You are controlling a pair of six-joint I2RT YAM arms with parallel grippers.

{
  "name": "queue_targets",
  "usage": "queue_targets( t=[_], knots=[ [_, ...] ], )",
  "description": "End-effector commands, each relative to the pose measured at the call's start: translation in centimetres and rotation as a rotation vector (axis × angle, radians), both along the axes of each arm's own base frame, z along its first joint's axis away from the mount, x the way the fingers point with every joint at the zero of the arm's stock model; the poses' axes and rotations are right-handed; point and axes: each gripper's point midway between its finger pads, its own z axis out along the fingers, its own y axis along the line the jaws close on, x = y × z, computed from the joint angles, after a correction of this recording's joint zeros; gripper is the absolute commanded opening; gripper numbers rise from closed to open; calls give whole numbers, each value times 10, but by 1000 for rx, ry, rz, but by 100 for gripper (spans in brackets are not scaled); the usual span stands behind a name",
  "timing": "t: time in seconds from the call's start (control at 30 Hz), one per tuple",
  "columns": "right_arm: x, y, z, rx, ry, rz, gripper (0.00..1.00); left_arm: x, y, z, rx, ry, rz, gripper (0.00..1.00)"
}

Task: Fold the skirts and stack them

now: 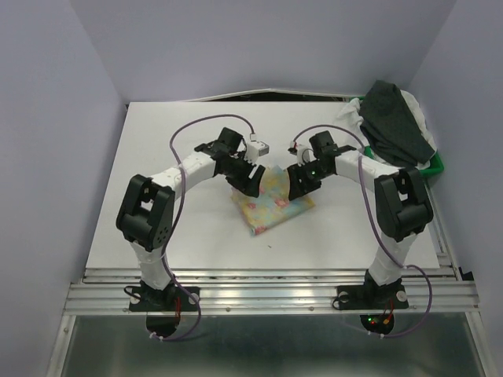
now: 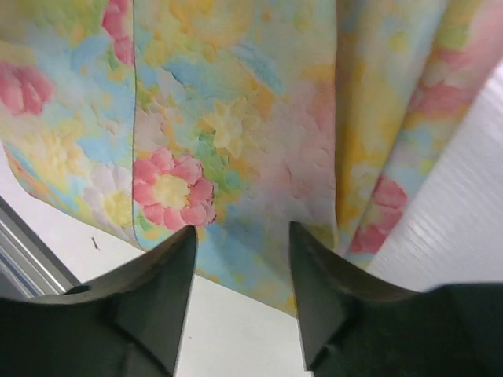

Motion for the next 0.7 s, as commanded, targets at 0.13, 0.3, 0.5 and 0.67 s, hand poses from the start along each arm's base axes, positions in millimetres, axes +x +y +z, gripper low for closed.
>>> queue_targets(
  t=[0.13,0.3,0.5,0.67],
  knots=[
    [41,38,112,35,-338,-93,75,28,17,144,-148,-420,84,86],
    [24,68,84,-65,-356,-34,77,58,72,203,-155,-598,306,98],
    [30,80,27,-230,-364,-45,77,73,116,209,-78,-611,475,99],
    [43,47,-32,-446,-350,-142,75,73,133,208,-49,-624,508,99]
  ],
)
